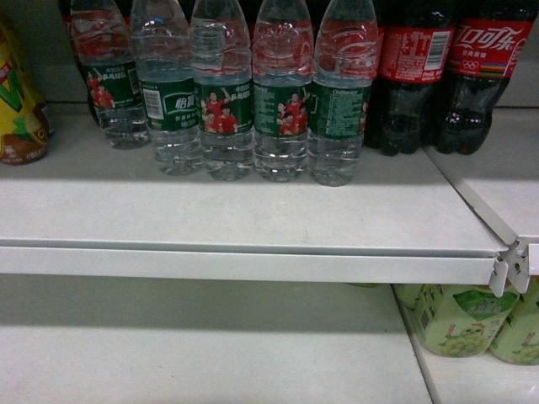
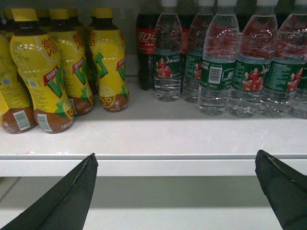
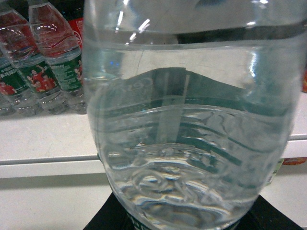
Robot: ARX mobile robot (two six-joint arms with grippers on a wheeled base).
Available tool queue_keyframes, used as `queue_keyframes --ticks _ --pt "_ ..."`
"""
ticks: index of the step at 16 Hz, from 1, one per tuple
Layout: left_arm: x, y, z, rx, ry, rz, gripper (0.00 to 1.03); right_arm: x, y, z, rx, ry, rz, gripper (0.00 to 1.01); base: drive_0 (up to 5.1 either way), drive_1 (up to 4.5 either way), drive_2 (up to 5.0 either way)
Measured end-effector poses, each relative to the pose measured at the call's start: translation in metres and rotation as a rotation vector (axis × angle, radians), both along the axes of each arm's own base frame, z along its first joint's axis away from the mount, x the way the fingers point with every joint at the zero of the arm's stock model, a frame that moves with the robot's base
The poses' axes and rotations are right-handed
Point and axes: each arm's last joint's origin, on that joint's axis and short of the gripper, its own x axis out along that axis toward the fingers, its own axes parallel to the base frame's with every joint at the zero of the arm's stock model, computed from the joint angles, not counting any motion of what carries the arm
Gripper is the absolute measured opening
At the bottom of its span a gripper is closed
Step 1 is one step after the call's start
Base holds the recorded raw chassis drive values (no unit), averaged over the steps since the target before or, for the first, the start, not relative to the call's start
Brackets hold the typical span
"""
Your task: Move water from second to third shelf
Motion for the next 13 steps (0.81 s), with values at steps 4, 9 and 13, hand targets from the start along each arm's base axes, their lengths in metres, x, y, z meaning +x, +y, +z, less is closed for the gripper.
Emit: queue_keyframes --ticks 4,9,13 --pt "0.0000 0.0000 -0.0001 0.000 0.002 -0.002 0.98 -0.0001 0.0000 -0.0032 0.000 0.010 0.000 0.36 0.0 0.00 0.0" --pt "0.0000 -0.0001 0.0000 0.000 0.000 -0.002 0.98 0.0000 0.0001 -0.0031 -0.003 0.010 0.001 0.36 0.0 0.00 0.0" --pt "0.0000 0.0000 0.0000 0.000 0.000 0.002 0.98 0.0000 0.0001 -0.0031 -0.003 0.010 0.001 0.36 0.0 0.00 0.0"
